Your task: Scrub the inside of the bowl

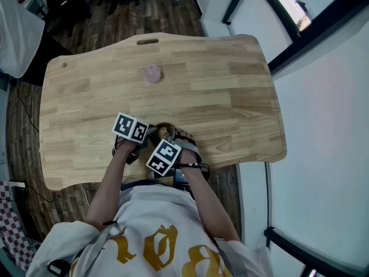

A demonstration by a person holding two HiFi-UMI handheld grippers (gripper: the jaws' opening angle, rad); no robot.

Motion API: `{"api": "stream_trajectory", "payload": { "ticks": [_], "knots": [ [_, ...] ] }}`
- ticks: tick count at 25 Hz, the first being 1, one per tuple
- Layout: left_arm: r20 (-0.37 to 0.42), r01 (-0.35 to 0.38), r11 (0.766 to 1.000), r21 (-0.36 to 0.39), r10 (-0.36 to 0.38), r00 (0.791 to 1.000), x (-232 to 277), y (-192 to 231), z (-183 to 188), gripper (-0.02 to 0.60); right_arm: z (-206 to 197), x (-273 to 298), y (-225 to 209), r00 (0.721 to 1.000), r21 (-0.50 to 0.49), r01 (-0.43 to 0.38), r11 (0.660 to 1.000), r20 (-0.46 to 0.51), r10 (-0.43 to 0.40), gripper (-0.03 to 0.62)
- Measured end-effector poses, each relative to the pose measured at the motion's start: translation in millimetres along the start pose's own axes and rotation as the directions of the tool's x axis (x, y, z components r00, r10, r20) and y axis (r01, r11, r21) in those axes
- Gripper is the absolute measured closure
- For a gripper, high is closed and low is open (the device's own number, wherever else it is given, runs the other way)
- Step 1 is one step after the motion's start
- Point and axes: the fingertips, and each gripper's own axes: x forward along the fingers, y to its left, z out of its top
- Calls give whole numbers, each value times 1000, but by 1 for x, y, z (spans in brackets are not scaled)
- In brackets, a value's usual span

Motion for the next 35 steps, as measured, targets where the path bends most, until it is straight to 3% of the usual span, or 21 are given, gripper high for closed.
{"api": "stream_trajectory", "payload": {
  "ticks": [21,27,35],
  "knots": [
    [6,11,1000,-22,-10,1000,1,6,-2,541,6,0,17,998,-67,-54,996,32,56,404],
    [-5,-30,999,16,30,1000,-1,9,-3,541,6,0,25,997,-92,-71,993,31,74,404],
    [4,-42,999,8,42,999,-3,13,-1,541,2,1,28,996,-101,-80,992,22,83,404]
  ]
}}
